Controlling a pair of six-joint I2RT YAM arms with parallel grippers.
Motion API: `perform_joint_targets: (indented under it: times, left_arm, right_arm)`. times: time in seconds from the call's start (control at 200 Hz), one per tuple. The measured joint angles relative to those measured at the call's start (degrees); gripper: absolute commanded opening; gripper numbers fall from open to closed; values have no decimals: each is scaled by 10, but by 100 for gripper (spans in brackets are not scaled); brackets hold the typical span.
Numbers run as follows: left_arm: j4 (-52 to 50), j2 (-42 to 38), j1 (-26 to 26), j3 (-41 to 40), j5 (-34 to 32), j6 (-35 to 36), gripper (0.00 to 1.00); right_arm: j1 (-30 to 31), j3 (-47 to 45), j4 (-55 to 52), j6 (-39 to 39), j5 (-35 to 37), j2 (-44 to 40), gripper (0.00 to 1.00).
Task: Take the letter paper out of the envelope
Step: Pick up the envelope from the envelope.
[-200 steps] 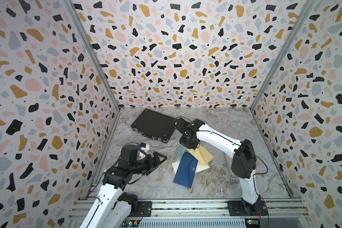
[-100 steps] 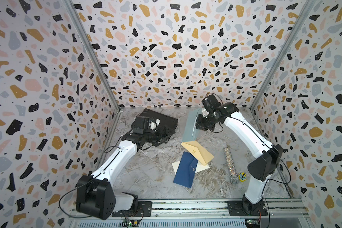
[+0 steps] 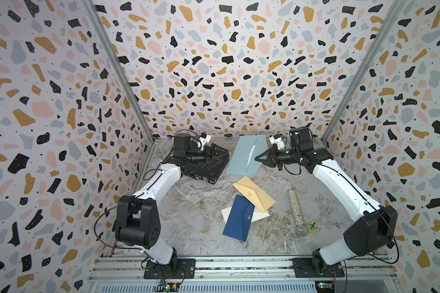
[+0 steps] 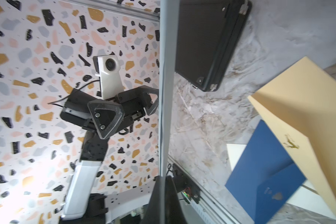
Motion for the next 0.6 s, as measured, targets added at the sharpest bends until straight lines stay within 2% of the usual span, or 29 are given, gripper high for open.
perform_joint_targets:
  times: [0.15,0.275,0.47,0.601]
  left_arm:
    - [133,29,0,0,42,-93,84]
    - [183,49,0,0,53,-134,80]
    - [278,73,-1,6,62,-216,61]
    - [386,100,-3,9,67,-304,49]
  right_arm:
    - [-3,-25,103,67,-49,0,0]
    - [-3,-29,176,112,-76,1,0]
    - [-3,-29,234,148,-109,12,0]
    - [-3,-31,258,165,-122,30,0]
